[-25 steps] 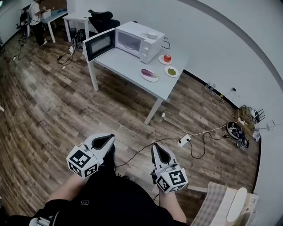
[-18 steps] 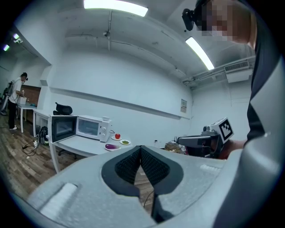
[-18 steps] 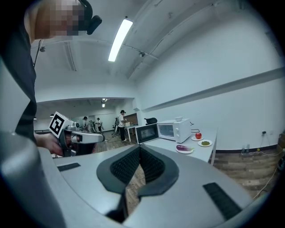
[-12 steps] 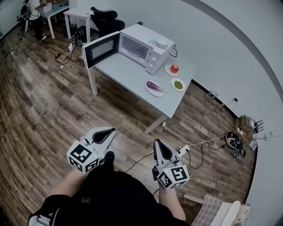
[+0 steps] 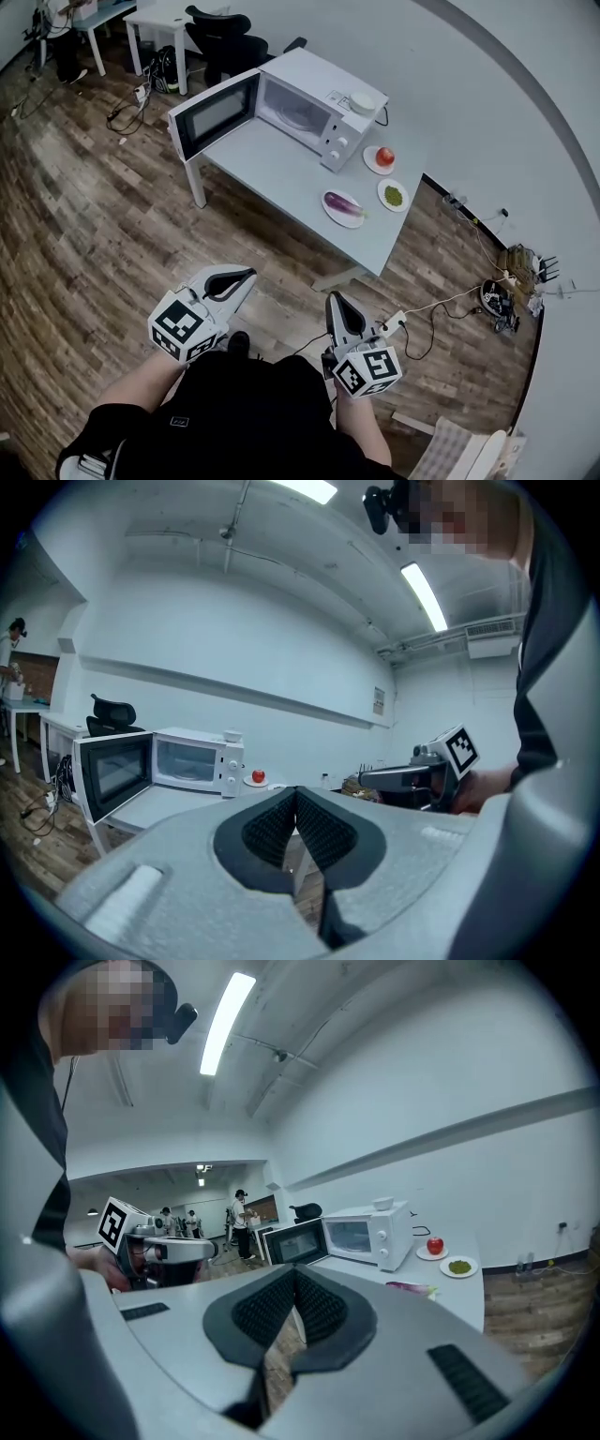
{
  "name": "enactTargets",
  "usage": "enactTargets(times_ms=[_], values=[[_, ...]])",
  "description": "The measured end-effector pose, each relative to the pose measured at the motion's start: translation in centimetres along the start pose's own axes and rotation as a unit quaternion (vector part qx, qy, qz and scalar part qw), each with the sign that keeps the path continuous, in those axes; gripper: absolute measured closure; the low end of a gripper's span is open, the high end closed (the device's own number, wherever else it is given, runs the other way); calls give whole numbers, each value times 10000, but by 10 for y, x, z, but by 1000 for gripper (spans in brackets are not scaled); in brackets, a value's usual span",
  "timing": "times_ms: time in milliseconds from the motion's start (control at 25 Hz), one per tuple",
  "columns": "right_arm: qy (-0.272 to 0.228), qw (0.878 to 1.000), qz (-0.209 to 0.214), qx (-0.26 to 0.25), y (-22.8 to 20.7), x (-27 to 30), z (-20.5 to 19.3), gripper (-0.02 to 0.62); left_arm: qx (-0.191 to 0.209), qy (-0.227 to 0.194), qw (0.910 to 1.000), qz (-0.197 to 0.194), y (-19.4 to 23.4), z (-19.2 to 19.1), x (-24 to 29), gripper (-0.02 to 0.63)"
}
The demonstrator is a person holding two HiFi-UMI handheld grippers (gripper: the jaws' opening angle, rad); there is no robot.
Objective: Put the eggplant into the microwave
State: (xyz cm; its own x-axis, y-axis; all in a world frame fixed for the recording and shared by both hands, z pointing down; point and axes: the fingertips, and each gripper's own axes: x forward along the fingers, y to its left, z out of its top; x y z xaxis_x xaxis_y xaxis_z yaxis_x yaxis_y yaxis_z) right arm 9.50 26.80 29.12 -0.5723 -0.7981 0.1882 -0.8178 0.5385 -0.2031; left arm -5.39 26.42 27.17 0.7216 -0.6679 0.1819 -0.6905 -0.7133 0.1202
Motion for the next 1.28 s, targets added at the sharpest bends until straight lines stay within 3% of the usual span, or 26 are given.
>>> enactTargets(times_ms=[520, 800, 1280], values=[[242, 9993, -232, 194, -45, 67, -8, 583, -197, 172, 9995, -183, 55, -9, 53, 598], [248, 9993, 64, 270, -80, 115, 7, 583, -224, 176, 9996, -32, 85, 4, 102, 598], [385, 9979, 262, 460, -179, 170, 19, 583, -215, 620, 9978, 25, 112, 16, 209, 598]])
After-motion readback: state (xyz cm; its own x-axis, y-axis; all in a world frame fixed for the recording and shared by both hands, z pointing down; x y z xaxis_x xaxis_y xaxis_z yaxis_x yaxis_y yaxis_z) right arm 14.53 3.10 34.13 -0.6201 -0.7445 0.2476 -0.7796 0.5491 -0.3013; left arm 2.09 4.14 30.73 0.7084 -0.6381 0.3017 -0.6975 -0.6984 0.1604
